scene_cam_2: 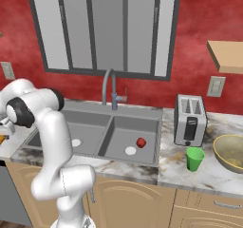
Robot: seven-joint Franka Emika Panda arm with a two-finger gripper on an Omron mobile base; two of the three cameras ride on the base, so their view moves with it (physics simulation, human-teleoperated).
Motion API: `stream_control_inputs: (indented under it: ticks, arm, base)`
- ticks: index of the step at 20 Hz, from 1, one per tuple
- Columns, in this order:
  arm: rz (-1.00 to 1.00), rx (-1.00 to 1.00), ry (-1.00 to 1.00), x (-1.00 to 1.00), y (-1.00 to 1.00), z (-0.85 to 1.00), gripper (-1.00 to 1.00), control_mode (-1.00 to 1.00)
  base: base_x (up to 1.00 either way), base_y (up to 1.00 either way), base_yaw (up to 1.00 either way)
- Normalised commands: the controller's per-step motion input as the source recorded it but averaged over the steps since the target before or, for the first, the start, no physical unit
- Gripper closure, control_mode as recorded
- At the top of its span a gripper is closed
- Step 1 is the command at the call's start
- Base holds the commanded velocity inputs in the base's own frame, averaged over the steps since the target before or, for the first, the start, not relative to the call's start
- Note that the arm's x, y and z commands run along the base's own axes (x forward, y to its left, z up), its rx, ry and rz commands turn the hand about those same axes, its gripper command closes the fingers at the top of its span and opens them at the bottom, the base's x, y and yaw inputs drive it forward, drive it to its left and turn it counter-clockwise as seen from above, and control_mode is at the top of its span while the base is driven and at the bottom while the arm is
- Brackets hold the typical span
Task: Remove the bell pepper and carrot from the sink. Then move the bowl and cup from the counter to the sink for washing.
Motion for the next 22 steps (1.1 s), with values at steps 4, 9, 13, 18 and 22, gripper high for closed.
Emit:
stream_control_inputs:
  ticks: [4,9,13,18,22]
  arm:
    - [0.0,0.02,0.03,-0.18,-0.09,0.45,-1.0,-1.0]
    - [0.0,0.04,0.02,-0.32,-0.2,0.41,-1.0,-1.0]
    - [-0.01,0.02,0.0,-0.35,-0.26,0.32,-1.0,-1.0]
    - [-0.02,0.0,0.0,-0.29,-0.28,0.31,-1.0,-1.0]
    - [-0.03,0.0,0.0,-0.26,-0.32,0.29,-1.0,-1.0]
  base:
    - [0.0,0.0,0.0]
    - [0.0,0.0,0.0]
    - [0.0,0.0,0.0]
    - [0.0,0.0,0.0]
    - [0.0,0.0,0.0]
